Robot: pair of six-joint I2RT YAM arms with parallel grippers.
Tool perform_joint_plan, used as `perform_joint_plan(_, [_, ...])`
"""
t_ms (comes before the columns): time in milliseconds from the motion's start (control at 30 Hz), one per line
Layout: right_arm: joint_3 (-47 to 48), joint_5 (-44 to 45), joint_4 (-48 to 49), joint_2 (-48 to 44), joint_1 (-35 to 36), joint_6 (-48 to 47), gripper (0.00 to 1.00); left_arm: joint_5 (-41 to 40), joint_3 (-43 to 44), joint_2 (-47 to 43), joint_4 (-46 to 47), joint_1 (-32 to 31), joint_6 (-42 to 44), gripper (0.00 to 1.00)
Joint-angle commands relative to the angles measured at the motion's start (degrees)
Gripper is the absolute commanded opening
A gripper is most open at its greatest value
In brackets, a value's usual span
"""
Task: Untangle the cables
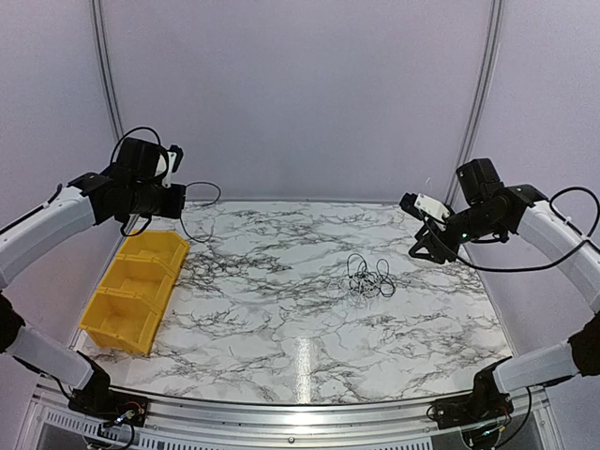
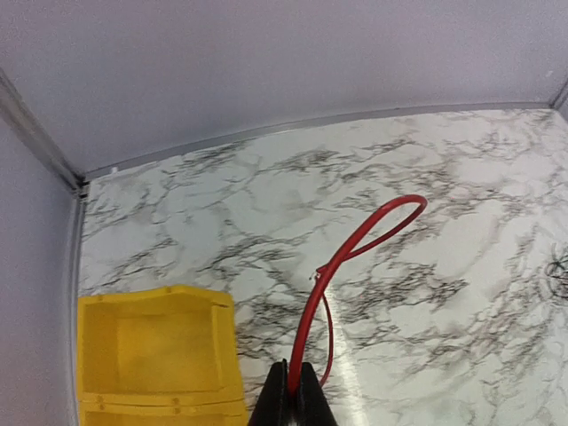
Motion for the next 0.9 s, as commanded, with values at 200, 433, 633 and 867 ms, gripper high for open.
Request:
perform_joint_plan(200, [-2.3,-1.01,1.15,-2.98,-0.22,0.87,0.49,-25.13,1.59,-0.47,-11.1,3.13,8.2,0.0])
perform_joint_plan(433, [-3.79,-0.49,1.58,-4.5,-0.28,0.93,0.49,-29.67,-0.04,1.02,-11.84,5.7,10.21,0.0])
perform_joint_plan(633, [-5.65,-0.34,1.52,-6.2,-0.32,1.34,0.48,-26.75,-0.78,4.82,-8.19,8.7,11.94,0.0])
perform_joint_plan(867, [-6.79,-0.06,0.92,-7.35,-0.39,1.35,0.48,-20.9,-0.3,11.49,-7.83,11.3,10.88,0.0])
